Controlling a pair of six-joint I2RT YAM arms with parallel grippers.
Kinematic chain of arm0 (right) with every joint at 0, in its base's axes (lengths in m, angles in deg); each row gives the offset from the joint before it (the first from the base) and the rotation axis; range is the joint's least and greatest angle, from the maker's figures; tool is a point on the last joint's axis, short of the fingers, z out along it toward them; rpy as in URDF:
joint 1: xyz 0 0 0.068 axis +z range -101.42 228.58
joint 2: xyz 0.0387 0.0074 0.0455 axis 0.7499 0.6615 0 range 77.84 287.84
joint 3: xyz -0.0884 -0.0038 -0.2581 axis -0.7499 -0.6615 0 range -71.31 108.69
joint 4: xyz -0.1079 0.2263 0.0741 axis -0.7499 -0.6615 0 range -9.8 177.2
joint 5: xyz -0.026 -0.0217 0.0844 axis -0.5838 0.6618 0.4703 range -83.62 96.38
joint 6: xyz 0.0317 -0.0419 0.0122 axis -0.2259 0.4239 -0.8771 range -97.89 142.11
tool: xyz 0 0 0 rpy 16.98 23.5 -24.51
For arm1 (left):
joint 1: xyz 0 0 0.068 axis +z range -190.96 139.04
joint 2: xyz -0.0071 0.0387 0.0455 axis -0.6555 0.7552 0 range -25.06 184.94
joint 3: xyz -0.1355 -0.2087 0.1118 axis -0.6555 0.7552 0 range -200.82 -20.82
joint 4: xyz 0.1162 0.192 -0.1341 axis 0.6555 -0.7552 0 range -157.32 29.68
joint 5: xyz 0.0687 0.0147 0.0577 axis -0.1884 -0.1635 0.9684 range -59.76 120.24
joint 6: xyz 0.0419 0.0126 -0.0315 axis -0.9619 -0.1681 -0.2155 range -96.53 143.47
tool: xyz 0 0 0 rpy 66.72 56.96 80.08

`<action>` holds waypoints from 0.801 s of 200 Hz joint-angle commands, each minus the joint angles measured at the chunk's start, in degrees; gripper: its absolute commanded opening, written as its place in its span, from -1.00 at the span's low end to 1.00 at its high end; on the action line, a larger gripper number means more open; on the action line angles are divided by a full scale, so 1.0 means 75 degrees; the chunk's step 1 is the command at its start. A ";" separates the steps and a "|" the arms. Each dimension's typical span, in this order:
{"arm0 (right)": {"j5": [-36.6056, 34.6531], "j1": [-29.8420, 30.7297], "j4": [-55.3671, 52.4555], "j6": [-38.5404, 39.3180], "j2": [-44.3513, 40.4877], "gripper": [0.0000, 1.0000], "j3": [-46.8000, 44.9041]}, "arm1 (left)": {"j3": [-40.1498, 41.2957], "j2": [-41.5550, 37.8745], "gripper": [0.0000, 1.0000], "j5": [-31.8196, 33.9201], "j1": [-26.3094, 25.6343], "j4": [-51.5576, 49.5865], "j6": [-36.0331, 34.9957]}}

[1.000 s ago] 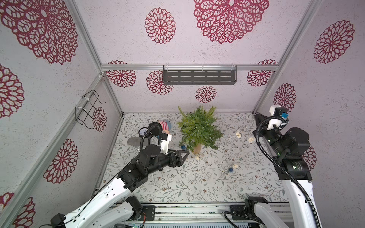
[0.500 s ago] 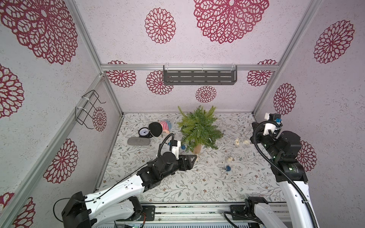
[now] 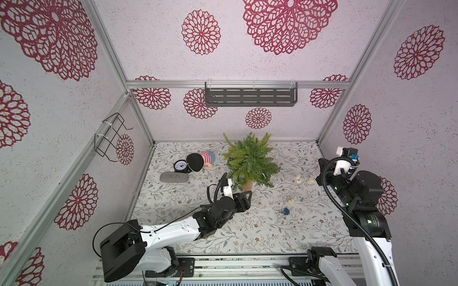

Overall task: Remove string lights from the small christmas tree
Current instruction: Remove the light string from the Christmas tree.

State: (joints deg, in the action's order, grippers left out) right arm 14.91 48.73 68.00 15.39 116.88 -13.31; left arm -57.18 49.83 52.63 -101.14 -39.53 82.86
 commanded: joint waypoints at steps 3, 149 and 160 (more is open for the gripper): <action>-0.0689 0.0016 -0.0437 -0.0434 -0.0355 -1.00 0.0074 | 0.0056 -0.0306 0.47 0.0529 -0.0056 0.0186 0.0080; -0.0497 0.0954 0.0727 -0.1669 0.0817 0.17 -0.2980 | -0.0156 -0.0646 0.63 -0.0253 0.0155 -0.0941 -0.0172; -0.0223 0.1168 0.1020 -0.1546 0.0857 0.23 -0.3073 | -0.0156 -0.0644 0.63 -0.0333 0.0204 -0.0967 -0.0120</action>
State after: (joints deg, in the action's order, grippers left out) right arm 6.71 54.10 67.50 0.75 123.46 -35.39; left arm -56.74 45.37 51.75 -100.53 -44.14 82.19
